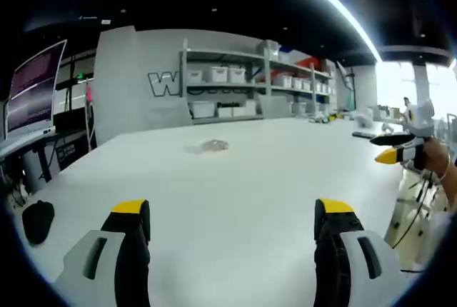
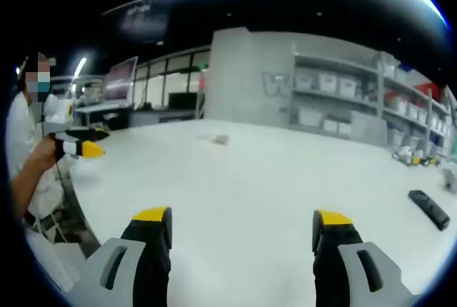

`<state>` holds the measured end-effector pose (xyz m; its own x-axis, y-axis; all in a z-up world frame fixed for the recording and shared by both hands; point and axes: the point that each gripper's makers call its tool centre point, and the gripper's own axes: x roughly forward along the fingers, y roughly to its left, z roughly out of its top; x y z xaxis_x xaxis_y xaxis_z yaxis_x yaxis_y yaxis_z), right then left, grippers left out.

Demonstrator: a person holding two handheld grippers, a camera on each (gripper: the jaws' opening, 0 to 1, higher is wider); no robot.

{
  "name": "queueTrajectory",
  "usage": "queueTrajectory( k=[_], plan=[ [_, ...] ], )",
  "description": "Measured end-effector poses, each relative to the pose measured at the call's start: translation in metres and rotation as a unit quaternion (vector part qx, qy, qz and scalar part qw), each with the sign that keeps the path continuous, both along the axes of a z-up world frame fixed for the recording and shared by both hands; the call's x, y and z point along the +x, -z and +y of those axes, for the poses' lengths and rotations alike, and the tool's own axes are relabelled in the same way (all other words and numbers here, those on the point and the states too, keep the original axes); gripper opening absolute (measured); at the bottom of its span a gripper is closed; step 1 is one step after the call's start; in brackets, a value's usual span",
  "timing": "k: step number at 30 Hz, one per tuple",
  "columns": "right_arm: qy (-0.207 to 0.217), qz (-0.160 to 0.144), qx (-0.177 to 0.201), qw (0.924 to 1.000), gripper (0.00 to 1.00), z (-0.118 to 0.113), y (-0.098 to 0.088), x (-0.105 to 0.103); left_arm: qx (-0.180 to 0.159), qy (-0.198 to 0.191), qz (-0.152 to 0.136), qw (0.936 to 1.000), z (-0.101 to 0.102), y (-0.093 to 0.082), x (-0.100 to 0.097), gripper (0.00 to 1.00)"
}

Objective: Open the resealable bag by pulling the two sides of the seal apart until the entire bag opening is separated and visibly accessible.

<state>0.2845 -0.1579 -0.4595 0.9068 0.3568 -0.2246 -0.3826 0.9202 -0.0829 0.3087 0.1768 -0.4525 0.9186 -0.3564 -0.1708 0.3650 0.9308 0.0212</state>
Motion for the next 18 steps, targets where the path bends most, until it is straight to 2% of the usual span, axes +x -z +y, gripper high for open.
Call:
queueTrajectory(
  k=[18],
  plan=[
    [-0.002, -0.002, 0.001, 1.0000, 0.82, 0.0023, -0.0010, -0.0008, 0.001, 0.001, -0.001, 1.0000, 0.0004, 0.0001, -0.0021, 0.93]
  ],
)
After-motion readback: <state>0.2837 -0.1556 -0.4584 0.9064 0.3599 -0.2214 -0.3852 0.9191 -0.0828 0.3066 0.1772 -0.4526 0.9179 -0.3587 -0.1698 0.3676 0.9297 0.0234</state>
